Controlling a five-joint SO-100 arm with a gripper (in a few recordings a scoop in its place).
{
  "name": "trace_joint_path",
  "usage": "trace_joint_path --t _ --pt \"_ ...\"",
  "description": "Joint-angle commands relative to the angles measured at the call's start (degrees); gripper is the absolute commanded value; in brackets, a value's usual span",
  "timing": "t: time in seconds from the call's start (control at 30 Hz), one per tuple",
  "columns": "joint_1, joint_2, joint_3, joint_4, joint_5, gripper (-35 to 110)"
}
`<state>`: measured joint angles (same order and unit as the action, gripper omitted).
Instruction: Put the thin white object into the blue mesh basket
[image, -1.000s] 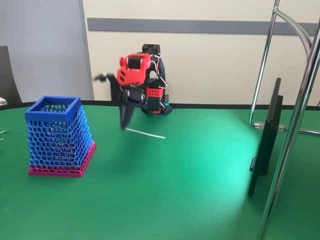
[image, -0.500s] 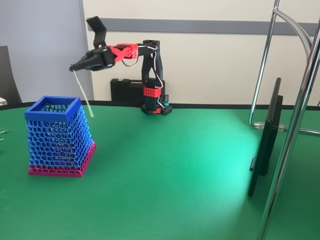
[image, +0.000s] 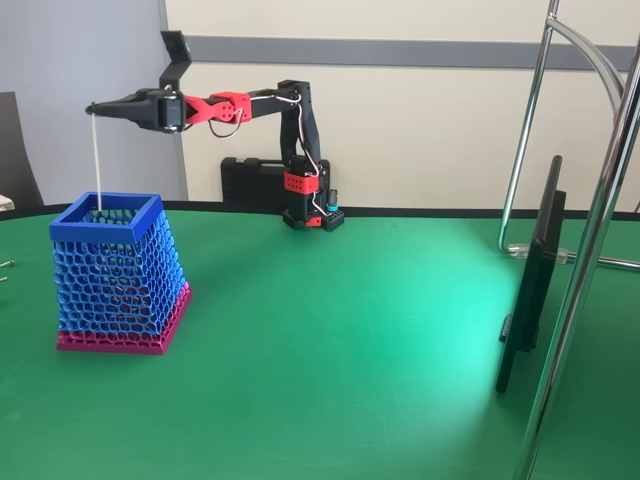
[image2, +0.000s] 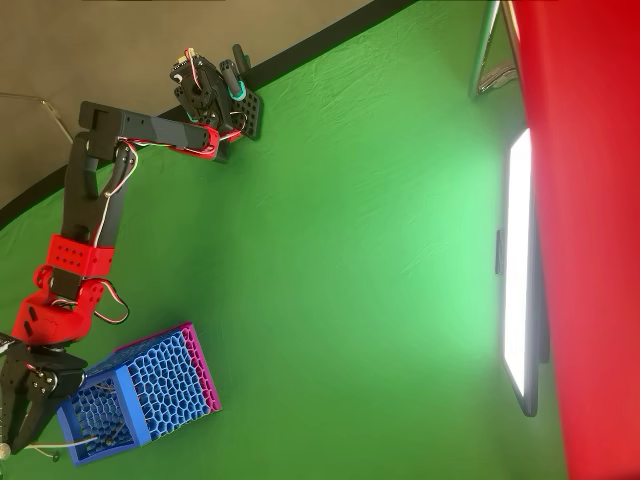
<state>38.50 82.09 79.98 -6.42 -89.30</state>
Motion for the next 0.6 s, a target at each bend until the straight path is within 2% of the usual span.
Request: trace_joint_path --t 0.0,0.13,0.2,0.57 --pt "0.9 0.7 2.3 -3.0 -1.5 1" --pt "0.6 3.4 8.1 -3.4 0.0 1" --pt "0.1 5.7 12.9 -7.6 0.4 2" --pt "-3.3 11.9 22.4 -7.7 1.8 8"
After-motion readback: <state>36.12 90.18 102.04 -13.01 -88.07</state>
